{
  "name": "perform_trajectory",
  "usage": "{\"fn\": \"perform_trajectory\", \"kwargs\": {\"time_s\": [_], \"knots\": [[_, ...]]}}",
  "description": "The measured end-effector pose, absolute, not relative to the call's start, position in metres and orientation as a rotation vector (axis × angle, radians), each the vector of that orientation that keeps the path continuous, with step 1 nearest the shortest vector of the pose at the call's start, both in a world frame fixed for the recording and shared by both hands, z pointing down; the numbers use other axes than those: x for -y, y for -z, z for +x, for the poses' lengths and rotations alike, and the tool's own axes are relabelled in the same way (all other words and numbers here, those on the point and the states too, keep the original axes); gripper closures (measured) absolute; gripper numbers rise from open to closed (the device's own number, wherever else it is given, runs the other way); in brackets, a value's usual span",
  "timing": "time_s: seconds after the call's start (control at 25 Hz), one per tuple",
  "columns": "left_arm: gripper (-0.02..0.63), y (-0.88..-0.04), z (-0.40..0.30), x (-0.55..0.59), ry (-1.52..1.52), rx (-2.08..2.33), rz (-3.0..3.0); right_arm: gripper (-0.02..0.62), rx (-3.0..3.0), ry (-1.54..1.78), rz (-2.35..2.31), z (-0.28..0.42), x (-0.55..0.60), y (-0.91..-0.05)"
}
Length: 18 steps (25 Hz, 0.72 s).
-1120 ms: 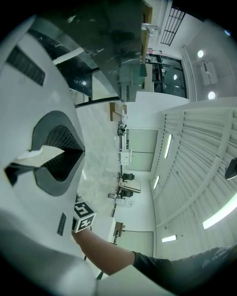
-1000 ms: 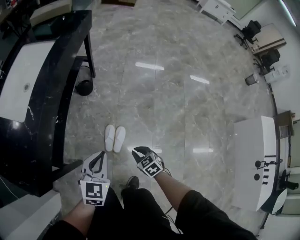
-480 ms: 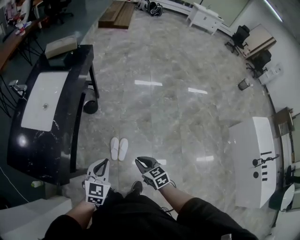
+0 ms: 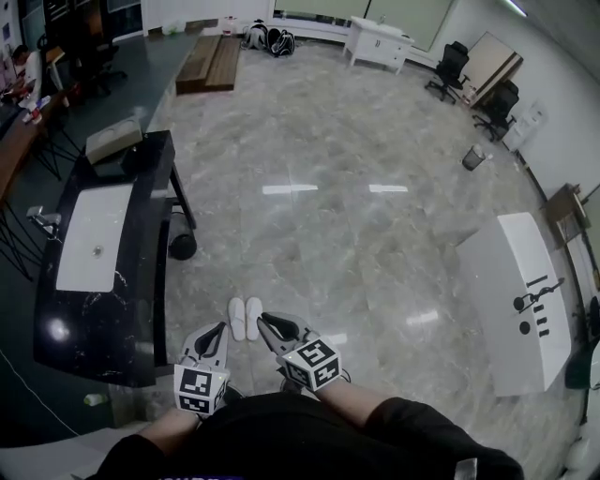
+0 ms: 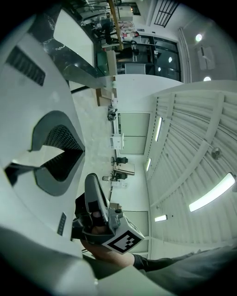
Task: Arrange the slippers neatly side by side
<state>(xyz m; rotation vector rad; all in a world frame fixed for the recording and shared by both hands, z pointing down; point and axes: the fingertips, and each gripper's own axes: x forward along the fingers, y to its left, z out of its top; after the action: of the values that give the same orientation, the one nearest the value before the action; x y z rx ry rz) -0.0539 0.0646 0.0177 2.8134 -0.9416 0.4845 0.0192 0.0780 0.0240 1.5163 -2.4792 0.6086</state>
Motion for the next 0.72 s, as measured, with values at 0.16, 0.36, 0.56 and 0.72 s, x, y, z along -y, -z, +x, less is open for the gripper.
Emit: {"fn": "perform_trajectory", "kwargs": {"time_s": [0.16,0.36,0.56,0.72], "knots": [[0.606,0.005,-0.048,-0.070,-0.430,0.930,2.856,0.575,2.556,-0.530,1.529,0.011,-0.082,0.013],[0.606,0.017,-0.046,-0.079,-0.403,0.915,2.881,0.575,2.574,-0.448,1.508,-0.001,-0.093,0.023],[0.606,0.027,-0.044,-0.088,-0.390,0.910,2.896,0.574,2.580,-0.431,1.515,-0.001,-0.104,0.028],[0.606,0.038,-0.041,-0.096,-0.352,0.895,2.922,0.574,2.607,-0.376,1.485,-0.010,-0.115,0.035]]}}
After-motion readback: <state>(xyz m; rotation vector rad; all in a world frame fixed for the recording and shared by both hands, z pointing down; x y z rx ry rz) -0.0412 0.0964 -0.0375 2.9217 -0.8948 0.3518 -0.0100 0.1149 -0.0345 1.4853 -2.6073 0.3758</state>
